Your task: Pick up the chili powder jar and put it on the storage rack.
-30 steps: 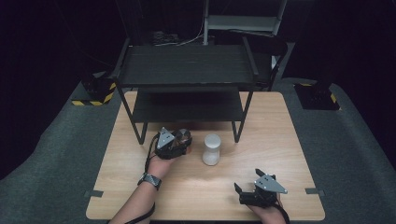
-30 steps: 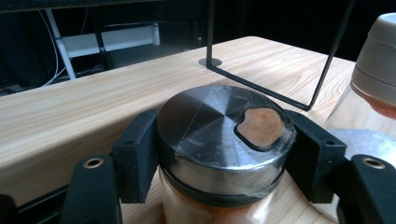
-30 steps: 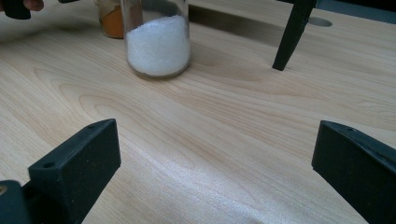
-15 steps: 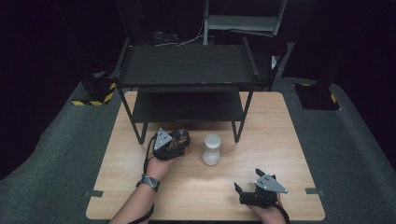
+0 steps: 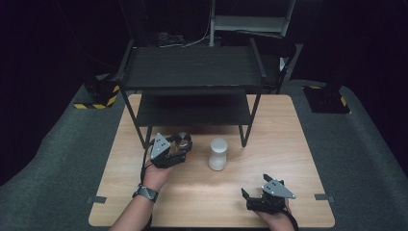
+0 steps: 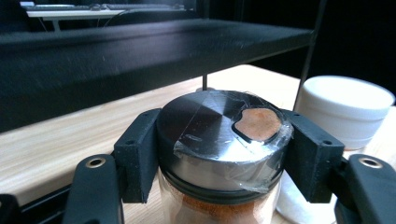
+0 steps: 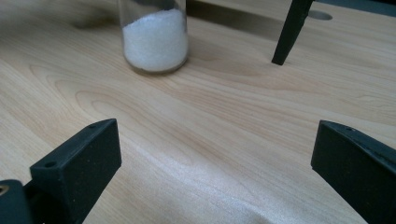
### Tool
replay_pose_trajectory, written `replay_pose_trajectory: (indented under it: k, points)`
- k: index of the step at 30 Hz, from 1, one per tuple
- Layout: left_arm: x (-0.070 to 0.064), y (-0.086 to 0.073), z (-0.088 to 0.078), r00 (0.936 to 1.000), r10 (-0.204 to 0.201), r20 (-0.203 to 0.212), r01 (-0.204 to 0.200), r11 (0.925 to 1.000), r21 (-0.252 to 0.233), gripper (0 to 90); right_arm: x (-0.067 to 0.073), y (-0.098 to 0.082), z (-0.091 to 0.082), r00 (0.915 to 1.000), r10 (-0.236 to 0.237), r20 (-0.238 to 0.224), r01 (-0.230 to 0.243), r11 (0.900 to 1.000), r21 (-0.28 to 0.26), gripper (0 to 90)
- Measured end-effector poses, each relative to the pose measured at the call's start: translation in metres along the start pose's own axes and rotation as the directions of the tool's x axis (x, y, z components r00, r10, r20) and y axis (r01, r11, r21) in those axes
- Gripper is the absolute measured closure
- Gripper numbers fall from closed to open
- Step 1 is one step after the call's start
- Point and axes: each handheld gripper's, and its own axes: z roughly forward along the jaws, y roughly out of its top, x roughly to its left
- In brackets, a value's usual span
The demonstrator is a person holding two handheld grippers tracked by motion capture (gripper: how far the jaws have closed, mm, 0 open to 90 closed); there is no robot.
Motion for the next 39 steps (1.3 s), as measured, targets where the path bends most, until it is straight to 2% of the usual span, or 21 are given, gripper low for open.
replay_pose_trajectory:
  k: [6,12,17,20,26,29,31,34,39]
  points:
    - [-0.003,0.012,-0.014,0.9997,0.023,-0.005,-0.023,0.9993,-0.028,34.8,0.000,0.004,0.001,1.0000,0.003,0.008,-0.003,1.000,0.028,1.5]
    - [-0.004,0.022,-0.025,0.9993,0.034,-0.014,-0.035,0.9984,-0.045,34.9,0.000,0.004,0.000,1.0000,0.000,0.006,-0.001,1.000,0.029,1.5]
    - [-0.003,0.033,-0.035,0.9995,0.029,-0.014,-0.030,0.9982,-0.051,34.8,0.000,0.004,0.000,1.0000,-0.001,0.002,0.001,1.000,0.027,1.5]
    - [0.001,0.040,-0.043,1.0000,-0.004,-0.002,0.003,0.9975,-0.071,34.8,0.000,0.003,0.000,1.0000,0.001,0.001,-0.001,1.000,0.024,1.5]
    - [0.000,0.050,-0.051,1.0000,0.002,-0.003,-0.003,0.9960,-0.090,34.8,-0.001,0.003,0.000,1.0000,0.002,-0.001,-0.001,1.000,0.022,1.5]
    - [-0.002,0.062,-0.058,0.9997,0.019,-0.011,-0.020,0.9945,-0.103,34.8,-0.001,0.002,0.000,1.0000,0.003,0.000,-0.003,1.000,0.021,1.5]
    - [-0.003,0.064,-0.060,0.9997,0.019,-0.012,-0.020,0.9938,-0.110,34.8,-0.001,0.002,0.000,1.0000,0.003,0.001,-0.003,1.000,0.021,1.5]
    - [-0.005,0.074,-0.066,0.9988,0.044,-0.022,-0.046,0.9913,-0.123,34.8,-0.001,0.003,0.000,1.0000,0.004,0.002,-0.004,1.000,0.022,1.5]
    - [-0.005,0.084,-0.072,0.9984,0.048,-0.029,-0.052,0.9885,-0.142,34.8,-0.001,0.003,0.000,1.0000,0.004,0.003,-0.004,1.000,0.022,1.5]
